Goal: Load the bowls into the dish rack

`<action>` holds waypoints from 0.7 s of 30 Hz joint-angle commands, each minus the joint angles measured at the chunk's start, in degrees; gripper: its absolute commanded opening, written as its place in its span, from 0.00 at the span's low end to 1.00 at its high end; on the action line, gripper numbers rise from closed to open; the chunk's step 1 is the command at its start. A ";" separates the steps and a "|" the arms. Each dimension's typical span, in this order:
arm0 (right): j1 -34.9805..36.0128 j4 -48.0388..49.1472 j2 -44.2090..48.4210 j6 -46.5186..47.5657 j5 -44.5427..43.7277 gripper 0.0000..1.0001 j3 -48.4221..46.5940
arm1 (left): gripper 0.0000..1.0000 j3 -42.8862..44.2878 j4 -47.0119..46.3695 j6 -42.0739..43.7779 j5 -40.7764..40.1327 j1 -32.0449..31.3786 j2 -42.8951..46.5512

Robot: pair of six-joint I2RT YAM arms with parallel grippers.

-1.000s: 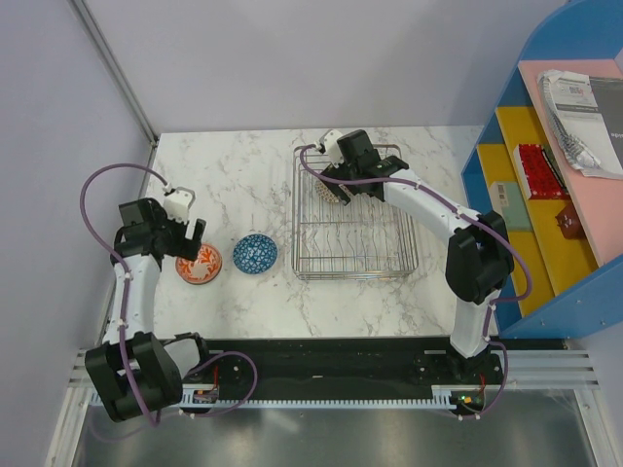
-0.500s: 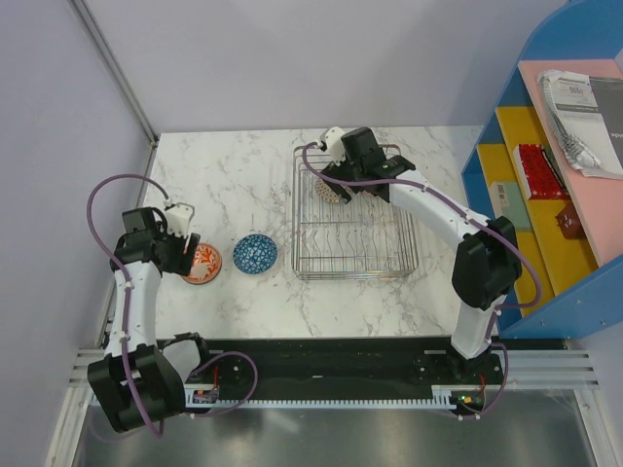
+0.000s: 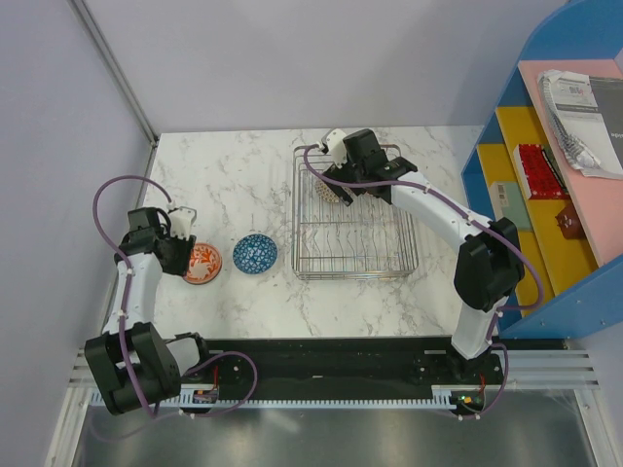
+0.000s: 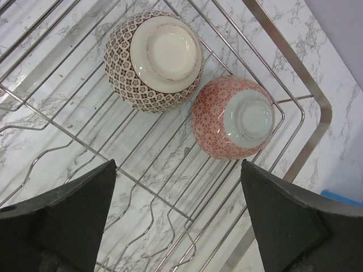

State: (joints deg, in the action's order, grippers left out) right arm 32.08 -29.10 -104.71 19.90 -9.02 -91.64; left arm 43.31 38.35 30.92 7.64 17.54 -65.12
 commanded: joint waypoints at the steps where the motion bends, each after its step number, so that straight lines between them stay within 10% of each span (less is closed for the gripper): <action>1: -0.17 1.68 3.02 0.05 0.58 0.98 0.14 | 0.45 -0.24 -2.31 -1.30 -0.08 -0.05 -0.53; 21: -0.26 1.59 3.37 -0.13 0.23 0.98 0.58 | 0.13 3.97 -3.72 -2.00 -0.61 -1.01 -4.57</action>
State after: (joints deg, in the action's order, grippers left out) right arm 32.08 -29.10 -104.29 19.90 -8.88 -91.26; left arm 43.99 34.96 29.98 7.70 17.30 -67.90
